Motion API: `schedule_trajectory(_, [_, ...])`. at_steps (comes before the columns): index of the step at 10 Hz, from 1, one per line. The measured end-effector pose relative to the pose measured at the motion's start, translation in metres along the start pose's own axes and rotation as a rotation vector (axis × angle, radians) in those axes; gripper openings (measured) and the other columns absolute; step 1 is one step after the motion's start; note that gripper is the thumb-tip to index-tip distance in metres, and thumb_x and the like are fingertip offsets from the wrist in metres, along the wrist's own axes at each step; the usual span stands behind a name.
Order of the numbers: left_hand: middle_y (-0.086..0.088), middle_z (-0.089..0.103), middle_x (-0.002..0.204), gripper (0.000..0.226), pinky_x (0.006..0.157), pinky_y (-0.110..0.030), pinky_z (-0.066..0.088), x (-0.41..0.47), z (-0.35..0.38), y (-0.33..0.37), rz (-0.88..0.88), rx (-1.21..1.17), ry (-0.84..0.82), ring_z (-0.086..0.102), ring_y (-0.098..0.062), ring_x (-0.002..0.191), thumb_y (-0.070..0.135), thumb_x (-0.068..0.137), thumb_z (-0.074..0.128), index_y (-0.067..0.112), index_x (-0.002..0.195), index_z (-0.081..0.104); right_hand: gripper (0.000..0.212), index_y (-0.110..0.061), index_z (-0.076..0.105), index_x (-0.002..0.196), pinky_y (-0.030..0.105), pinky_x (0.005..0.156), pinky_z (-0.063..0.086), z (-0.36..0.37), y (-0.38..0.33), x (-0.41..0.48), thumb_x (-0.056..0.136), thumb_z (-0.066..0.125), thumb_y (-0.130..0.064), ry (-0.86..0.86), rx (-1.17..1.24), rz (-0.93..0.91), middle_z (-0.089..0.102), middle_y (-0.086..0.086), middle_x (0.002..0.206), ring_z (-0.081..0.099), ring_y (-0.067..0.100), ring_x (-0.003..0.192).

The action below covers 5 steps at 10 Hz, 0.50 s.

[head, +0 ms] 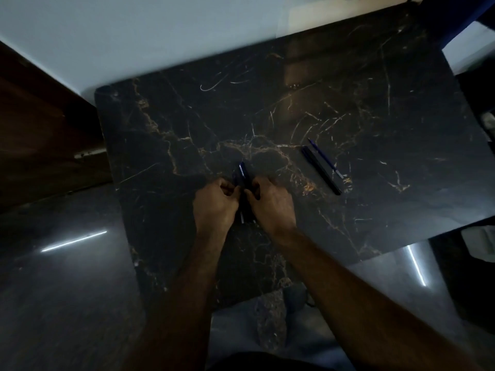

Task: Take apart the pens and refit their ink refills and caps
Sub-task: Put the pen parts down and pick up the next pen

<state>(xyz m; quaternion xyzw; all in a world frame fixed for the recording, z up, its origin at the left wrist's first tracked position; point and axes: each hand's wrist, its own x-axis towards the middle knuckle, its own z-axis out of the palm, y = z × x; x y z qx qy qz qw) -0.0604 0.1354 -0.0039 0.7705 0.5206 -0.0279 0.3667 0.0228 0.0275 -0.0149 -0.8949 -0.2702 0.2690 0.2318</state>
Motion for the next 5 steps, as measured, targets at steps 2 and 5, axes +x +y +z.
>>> schedule_trajectory(2, [0.012,0.073,0.079,0.016,0.07,-0.034,0.064,-0.003,0.003,-0.002,0.012,-0.048,0.028,0.073,-0.007,0.073,0.042,0.095,0.075,0.026,0.091,0.074,0.025,-0.019,0.063,0.114,0.04,0.084,0.058,-0.005,0.002,-0.004,0.107,0.058,-0.043,0.01,0.042,-0.003,0.065,0.003,0.113,0.065,0.02,0.096])
schedule_trajectory(5, [0.008,0.07,0.081,0.025,0.061,-0.024,0.045,-0.029,0.003,-0.004,0.025,-0.003,0.12,0.066,-0.009,0.072,0.044,0.102,0.063,0.022,0.096,0.073,0.023,-0.023,0.061,0.111,0.03,0.073,0.051,-0.029,0.043,-0.029,0.112,0.046,-0.04,0.044,0.124,-0.088,0.058,-0.002,0.108,0.059,0.014,0.092])
